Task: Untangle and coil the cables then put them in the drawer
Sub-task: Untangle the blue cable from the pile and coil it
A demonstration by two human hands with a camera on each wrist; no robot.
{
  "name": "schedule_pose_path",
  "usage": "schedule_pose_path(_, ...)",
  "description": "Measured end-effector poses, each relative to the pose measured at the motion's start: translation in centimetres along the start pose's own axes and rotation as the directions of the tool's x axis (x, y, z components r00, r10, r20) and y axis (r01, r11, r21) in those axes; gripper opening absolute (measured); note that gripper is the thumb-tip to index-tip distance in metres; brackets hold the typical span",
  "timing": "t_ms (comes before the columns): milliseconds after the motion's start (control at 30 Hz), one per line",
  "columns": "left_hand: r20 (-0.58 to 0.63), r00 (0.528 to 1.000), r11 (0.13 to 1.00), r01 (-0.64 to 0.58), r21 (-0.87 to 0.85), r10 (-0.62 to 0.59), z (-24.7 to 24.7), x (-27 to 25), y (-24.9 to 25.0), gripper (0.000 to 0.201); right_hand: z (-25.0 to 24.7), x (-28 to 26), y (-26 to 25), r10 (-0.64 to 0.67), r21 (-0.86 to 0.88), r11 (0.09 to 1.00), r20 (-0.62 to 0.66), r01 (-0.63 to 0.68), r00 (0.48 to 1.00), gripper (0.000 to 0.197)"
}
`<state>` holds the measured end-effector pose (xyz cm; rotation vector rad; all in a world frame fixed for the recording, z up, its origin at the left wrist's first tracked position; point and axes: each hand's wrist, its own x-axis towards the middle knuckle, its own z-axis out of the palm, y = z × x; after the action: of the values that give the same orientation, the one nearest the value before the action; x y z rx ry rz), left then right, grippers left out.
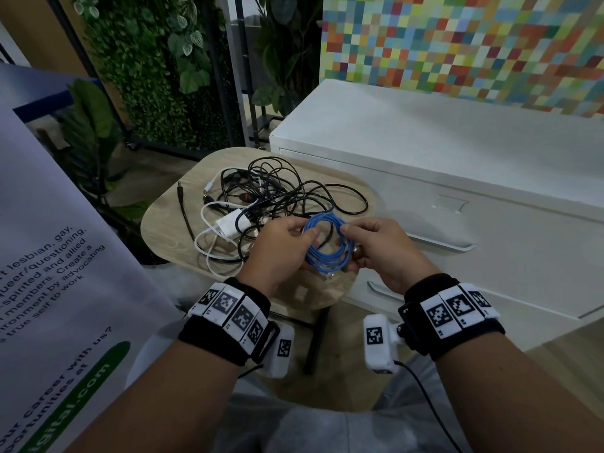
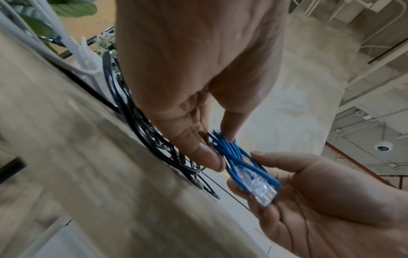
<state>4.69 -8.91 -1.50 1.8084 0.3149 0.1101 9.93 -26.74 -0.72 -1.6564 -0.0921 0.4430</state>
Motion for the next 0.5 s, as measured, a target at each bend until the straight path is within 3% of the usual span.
schedule_pose_path(267, 0.039, 0.998, 0.998, 0.049, 0.030, -0.050, 0.4, 0.1, -0.6, 0.027, -0.8, -0.3, 0.5, 0.040, -0.126, 0.991, -0.046, -0.045, 0.998, 0.019)
schedule_pose_path(500, -0.001, 1.000, 0.996, 0.021, 0.085, -0.021, 0.0, 0.4, -0.4, 0.023, -1.5, -0.7, 0.5, 0.030, -0.307, 0.950, -0.087, -0.055, 0.996, 0.016)
